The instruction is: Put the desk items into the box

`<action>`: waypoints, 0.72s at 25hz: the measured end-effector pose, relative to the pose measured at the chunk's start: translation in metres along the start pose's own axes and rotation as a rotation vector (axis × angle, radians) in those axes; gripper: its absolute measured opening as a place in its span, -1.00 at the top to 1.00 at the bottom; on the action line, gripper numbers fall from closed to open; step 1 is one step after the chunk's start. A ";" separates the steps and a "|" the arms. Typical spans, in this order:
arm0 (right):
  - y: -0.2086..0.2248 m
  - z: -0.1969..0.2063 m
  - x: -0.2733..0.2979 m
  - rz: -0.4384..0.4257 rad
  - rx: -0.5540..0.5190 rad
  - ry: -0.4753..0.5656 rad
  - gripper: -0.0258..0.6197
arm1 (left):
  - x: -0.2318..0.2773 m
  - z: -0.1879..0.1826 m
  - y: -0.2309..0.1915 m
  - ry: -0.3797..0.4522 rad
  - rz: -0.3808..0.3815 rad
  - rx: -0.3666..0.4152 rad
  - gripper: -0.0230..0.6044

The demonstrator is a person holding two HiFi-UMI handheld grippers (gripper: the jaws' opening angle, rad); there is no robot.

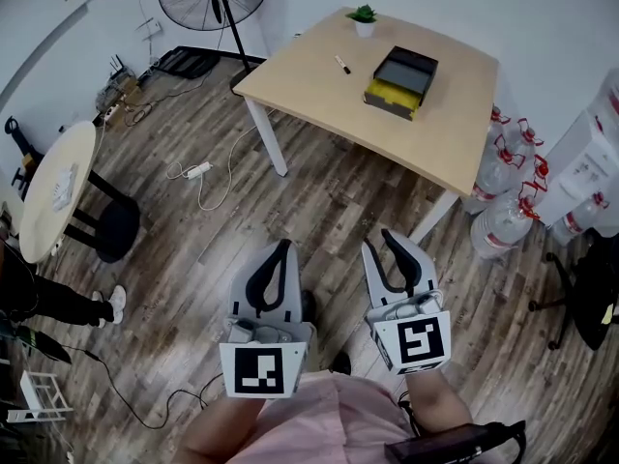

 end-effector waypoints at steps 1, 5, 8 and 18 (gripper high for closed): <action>0.001 0.001 0.010 0.003 -0.001 -0.004 0.59 | 0.008 0.004 -0.007 -0.002 0.001 -0.006 0.90; 0.007 0.003 0.056 0.021 -0.012 -0.023 0.61 | 0.047 0.017 -0.038 -0.001 0.010 -0.038 0.90; 0.011 0.001 0.097 0.043 -0.043 -0.035 0.63 | 0.077 0.024 -0.071 -0.006 0.008 -0.060 0.89; 0.033 -0.037 0.212 0.115 -0.074 0.018 0.66 | 0.170 0.015 -0.155 0.061 0.036 -0.035 0.89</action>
Point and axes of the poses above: the fingertips, and each gripper's own axes: x forward along the fingers, y to its right, z out of its underside, the point moved 6 cm from there along -x, backward along the fingers, and after that the axes turned 4 degrees about x, right-handed, at the moved point
